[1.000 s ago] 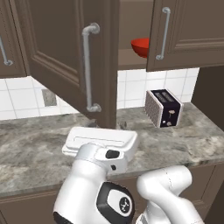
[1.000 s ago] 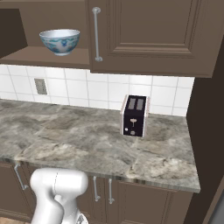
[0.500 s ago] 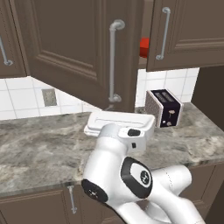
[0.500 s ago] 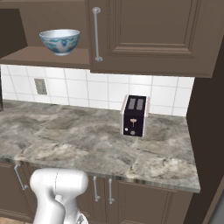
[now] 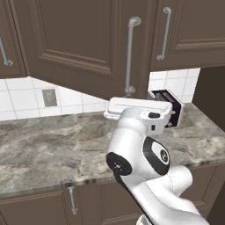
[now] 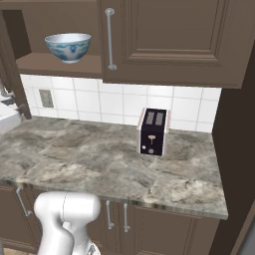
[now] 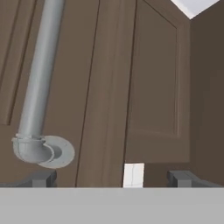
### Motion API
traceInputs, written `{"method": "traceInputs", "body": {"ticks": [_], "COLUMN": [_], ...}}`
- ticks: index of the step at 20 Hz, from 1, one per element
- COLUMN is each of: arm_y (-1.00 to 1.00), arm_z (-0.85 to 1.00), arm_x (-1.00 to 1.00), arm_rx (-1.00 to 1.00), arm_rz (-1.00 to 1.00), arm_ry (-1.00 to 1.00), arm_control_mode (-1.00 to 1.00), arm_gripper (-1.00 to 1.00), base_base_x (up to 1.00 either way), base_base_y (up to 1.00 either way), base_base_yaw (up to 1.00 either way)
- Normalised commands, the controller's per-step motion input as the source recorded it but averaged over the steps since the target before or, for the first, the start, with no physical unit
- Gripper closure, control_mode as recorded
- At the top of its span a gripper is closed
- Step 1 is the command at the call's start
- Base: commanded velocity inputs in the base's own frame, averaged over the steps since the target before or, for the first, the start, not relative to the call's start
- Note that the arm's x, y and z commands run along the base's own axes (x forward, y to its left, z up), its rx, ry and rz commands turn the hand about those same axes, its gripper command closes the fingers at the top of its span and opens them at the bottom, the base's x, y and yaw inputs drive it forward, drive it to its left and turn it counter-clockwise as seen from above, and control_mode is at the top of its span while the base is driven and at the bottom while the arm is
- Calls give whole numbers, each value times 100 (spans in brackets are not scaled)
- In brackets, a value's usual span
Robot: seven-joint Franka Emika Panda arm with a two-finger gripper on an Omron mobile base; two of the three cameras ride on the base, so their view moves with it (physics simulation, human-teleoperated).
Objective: Open the cabinet. Pick the bowls from the counter and place them in the cabinet. Then close the cabinet.
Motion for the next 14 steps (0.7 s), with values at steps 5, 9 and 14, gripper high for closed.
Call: {"method": "traceInputs", "body": {"ticks": [5,9,14], "arm_y": [-10,-4,-61], "arm_z": [0,0,1], "arm_x": [54,61,55], "arm_rx": [0,0,1], "arm_rz": [0,0,1], "arm_ry": [0,0,0], "arm_control_mode": [-100,-100,-100], "arm_gripper": [-100,-100,-100], "base_base_x": [0,0,0], "base_base_y": [0,0,0], "base_base_yaw": [0,0,0]}}
